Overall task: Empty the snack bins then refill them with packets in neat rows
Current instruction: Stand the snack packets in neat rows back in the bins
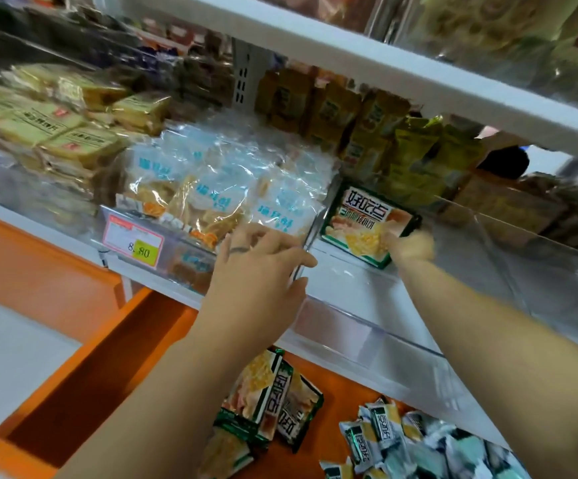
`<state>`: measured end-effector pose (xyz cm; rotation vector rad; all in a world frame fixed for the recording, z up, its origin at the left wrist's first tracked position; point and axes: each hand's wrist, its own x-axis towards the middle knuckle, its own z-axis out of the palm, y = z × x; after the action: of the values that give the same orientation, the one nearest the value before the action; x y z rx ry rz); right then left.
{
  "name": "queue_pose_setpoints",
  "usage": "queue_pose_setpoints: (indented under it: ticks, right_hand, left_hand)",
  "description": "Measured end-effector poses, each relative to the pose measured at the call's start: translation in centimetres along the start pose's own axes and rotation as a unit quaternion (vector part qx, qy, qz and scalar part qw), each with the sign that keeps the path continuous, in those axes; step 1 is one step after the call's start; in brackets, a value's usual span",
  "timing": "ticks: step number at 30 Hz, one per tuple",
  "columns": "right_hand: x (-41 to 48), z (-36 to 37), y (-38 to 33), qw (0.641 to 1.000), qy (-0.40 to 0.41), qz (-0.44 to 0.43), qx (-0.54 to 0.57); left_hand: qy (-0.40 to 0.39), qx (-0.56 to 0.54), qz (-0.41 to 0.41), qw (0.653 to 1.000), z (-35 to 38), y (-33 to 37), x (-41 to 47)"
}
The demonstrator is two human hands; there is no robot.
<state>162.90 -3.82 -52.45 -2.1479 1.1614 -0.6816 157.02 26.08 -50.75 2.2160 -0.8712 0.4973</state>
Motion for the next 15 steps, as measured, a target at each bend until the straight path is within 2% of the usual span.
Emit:
queue_pose_setpoints:
  ticks: [2, 9, 12, 15]
  right_hand:
    - [0.3, 0.4, 0.1, 1.0, 0.019, 0.009, 0.021]
    - [-1.3, -0.9, -0.2, 0.981, -0.139, -0.061, 0.121]
    - [-4.6, -4.5, -0.9, 0.967, -0.18, -0.132, 0.119]
    - [-9.9, -9.0, -1.4, 0.95, -0.152, -0.26, 0.082]
  left_hand:
    - [0.013, 0.007, -0.001, 1.0, 0.0, 0.0, 0.3]
    - [-0.002, 0.026, 0.007, 1.0, 0.0, 0.0, 0.3]
    - [-0.019, 0.028, 0.005, 0.999, -0.6, 0.4, 0.1]
    - [-0.017, 0.003, -0.002, 1.0, -1.5, 0.8, -0.3]
